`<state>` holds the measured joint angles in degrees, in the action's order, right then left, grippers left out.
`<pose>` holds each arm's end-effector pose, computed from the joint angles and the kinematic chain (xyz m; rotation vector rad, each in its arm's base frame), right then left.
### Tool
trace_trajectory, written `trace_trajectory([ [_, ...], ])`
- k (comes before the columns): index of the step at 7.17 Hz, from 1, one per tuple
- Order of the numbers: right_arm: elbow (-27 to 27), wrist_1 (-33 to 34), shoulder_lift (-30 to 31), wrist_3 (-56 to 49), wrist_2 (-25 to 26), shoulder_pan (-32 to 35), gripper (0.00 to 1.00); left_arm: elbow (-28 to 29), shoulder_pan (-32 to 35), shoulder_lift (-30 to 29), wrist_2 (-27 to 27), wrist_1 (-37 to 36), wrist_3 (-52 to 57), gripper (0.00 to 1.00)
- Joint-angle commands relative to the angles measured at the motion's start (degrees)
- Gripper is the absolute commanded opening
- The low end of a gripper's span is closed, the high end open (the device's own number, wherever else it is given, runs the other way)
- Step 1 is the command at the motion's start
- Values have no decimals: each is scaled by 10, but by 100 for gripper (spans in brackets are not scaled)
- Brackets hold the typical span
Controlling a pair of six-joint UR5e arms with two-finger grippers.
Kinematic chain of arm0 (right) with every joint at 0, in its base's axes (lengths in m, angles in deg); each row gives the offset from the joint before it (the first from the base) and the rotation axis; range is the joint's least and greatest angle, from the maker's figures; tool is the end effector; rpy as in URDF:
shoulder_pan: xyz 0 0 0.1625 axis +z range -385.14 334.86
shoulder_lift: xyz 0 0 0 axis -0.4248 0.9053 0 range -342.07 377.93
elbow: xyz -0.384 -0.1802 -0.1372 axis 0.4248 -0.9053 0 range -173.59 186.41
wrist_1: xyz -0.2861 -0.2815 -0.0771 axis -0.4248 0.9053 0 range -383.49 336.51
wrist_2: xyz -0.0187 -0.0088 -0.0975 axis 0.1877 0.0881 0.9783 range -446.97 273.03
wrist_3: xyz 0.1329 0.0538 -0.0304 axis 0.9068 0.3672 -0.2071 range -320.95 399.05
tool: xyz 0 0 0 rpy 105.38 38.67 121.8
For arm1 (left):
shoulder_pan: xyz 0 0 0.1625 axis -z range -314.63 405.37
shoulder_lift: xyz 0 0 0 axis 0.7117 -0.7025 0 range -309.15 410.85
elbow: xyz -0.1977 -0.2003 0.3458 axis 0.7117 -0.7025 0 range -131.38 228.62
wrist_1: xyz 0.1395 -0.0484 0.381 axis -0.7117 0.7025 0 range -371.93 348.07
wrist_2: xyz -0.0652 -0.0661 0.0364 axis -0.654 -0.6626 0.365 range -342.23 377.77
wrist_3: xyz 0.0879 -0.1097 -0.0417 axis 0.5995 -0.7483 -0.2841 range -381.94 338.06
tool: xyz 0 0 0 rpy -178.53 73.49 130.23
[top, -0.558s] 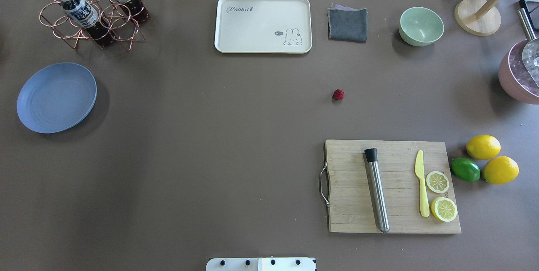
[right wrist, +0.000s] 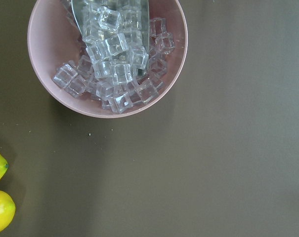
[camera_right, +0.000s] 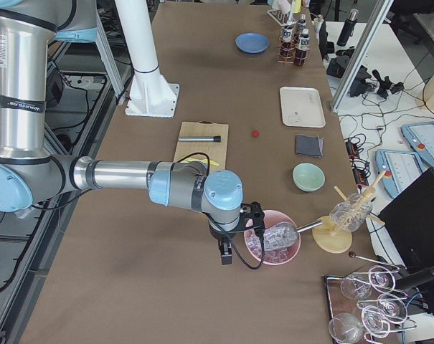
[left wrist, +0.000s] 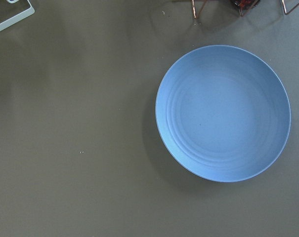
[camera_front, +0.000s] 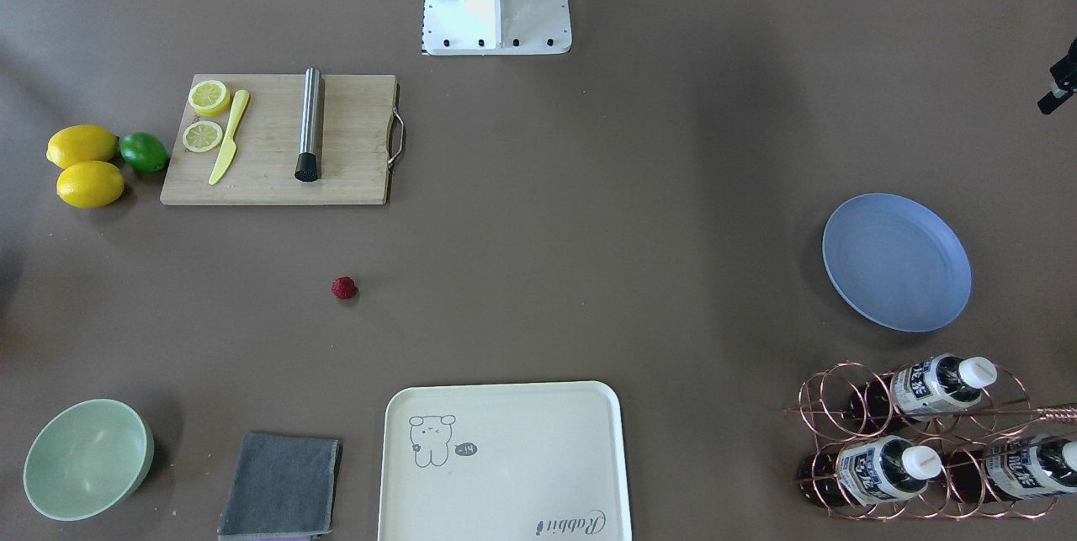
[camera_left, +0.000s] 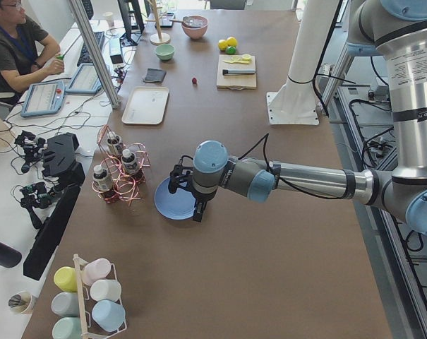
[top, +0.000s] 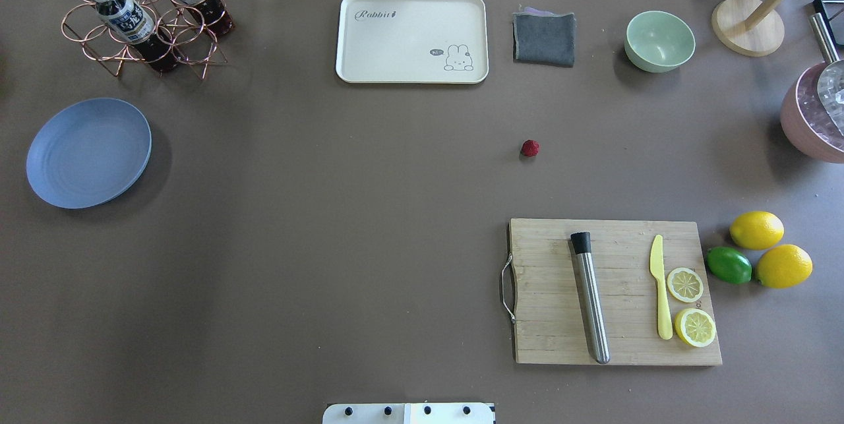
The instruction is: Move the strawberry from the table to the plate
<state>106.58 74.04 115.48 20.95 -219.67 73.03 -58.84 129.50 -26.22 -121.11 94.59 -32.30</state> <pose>0.0929 -0.4084 0.7027 0.0898 -0.7443 -0.1333 0.0195 -0.4132 0.6207 0.2223 0.8828 0.0839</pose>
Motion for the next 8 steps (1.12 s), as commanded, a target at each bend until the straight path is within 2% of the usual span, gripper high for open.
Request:
trace_trajectory([
  [1,-1,0,0,0,1,0,100,1,-1,8,0,12,3,98],
  [8,-4,0,5,0,2,0,100,1,0,28,2,12,3,97],
])
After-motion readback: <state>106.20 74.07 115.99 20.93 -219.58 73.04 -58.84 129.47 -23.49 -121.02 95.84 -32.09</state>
